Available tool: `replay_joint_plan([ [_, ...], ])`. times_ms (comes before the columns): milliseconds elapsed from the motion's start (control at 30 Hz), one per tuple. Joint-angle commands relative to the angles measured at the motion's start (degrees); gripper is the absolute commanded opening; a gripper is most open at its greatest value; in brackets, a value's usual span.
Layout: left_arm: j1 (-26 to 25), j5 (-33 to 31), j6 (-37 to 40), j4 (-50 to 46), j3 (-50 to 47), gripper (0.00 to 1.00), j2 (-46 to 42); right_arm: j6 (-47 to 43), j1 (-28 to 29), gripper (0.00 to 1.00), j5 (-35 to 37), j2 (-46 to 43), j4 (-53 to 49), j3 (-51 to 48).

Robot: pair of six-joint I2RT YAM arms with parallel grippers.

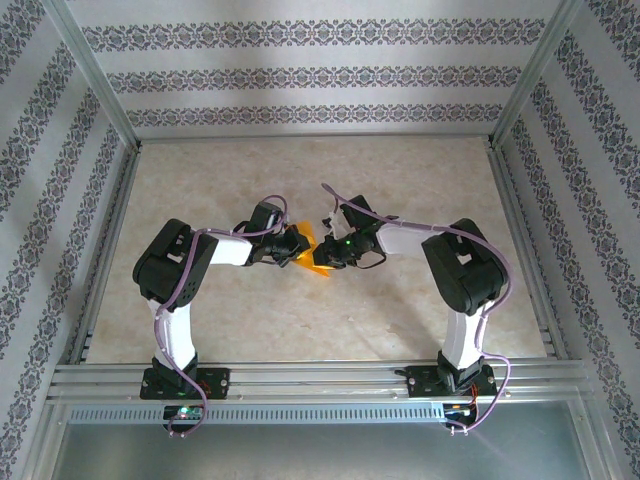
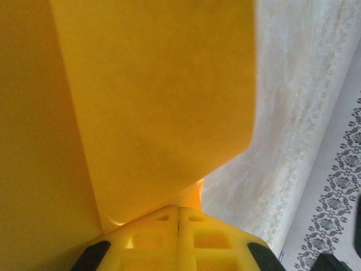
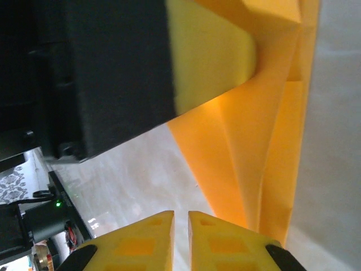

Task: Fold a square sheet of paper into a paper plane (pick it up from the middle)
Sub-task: Fourth fold the wing at the center of the table.

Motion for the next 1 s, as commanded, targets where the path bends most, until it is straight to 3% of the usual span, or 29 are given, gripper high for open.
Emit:
replay_joint_plan([
  [0,0.5,-0.9,1.5,-5.0,-0.1,0.04,2.6,0.4,0.3,0.15,1.8,1.6,-0.6,1.8],
  [967,0.6,-2.3,0.2,-6.6,-0.8,0.04,2.6,-0.9,-0.3,0.14,5.9,3.6,-4.7,0.0],
])
